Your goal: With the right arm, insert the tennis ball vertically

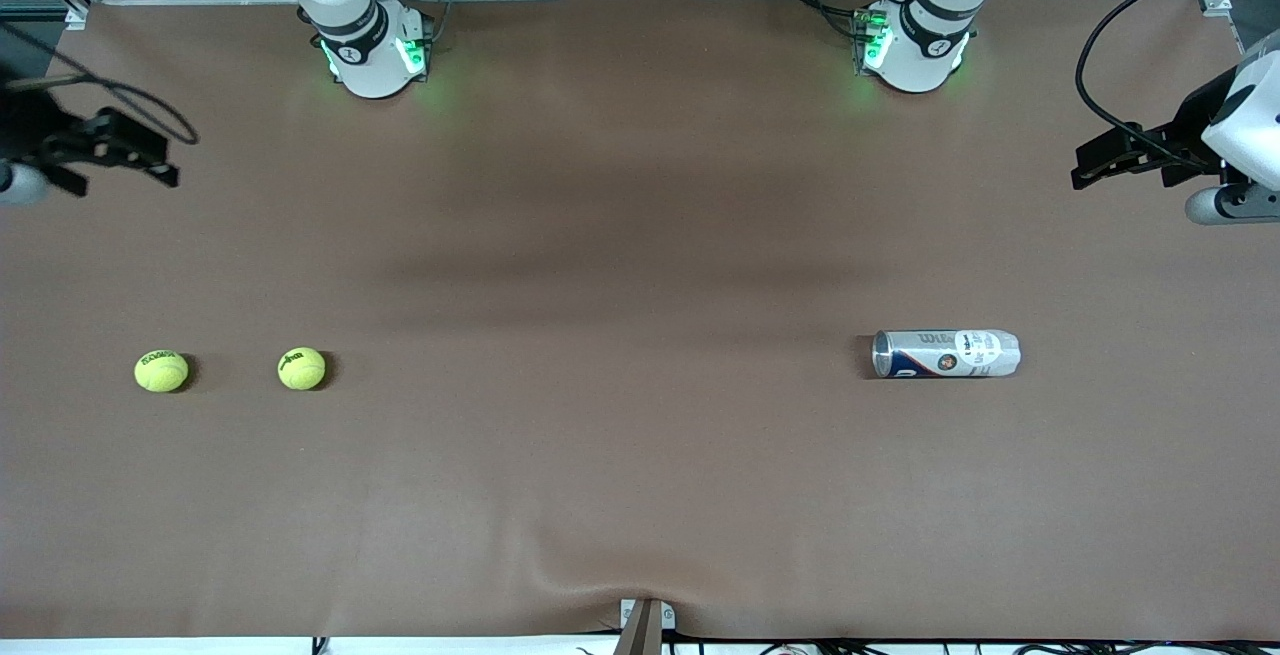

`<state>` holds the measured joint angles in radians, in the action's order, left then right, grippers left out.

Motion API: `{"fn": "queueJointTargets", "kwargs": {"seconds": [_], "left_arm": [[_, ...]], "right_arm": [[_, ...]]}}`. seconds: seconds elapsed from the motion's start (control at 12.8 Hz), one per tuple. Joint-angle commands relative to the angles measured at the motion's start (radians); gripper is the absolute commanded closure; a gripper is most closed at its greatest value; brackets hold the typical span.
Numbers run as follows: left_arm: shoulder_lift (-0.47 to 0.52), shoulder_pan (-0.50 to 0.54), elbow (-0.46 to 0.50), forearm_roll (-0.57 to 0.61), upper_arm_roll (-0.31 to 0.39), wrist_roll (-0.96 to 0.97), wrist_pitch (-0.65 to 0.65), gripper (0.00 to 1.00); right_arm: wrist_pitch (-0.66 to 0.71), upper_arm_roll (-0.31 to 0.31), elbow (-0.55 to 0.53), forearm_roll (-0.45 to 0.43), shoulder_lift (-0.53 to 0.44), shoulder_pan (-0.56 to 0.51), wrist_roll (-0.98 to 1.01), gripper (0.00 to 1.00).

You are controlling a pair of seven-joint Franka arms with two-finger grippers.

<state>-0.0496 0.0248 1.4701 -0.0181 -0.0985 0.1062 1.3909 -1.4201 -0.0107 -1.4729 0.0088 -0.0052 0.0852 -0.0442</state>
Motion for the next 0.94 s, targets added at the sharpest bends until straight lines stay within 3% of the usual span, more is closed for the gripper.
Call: {"fn": "queueJointTargets", "kwargs": {"seconds": [0.0, 0.23, 0.86], "left_arm": [[-0.001, 0.0, -0.01, 0.006, -0.003, 0.021, 0.0, 0.0], [-0.001, 0.007, -0.013, 0.004, -0.003, 0.021, 0.002, 0.0], [-0.004, 0.007, -0.013, 0.013, -0.003, 0.013, 0.002, 0.0]], "right_arm": [[-0.087, 0.028, -0.07, -0.05, -0.039, -0.036, 0.072, 0.0], [-0.106, -0.014, -0.081, -0.043, -0.038, -0.067, 0.096, 0.0], [-0.098, -0.008, -0.086, -0.058, -0.032, -0.067, 0.093, 0.0]]}}
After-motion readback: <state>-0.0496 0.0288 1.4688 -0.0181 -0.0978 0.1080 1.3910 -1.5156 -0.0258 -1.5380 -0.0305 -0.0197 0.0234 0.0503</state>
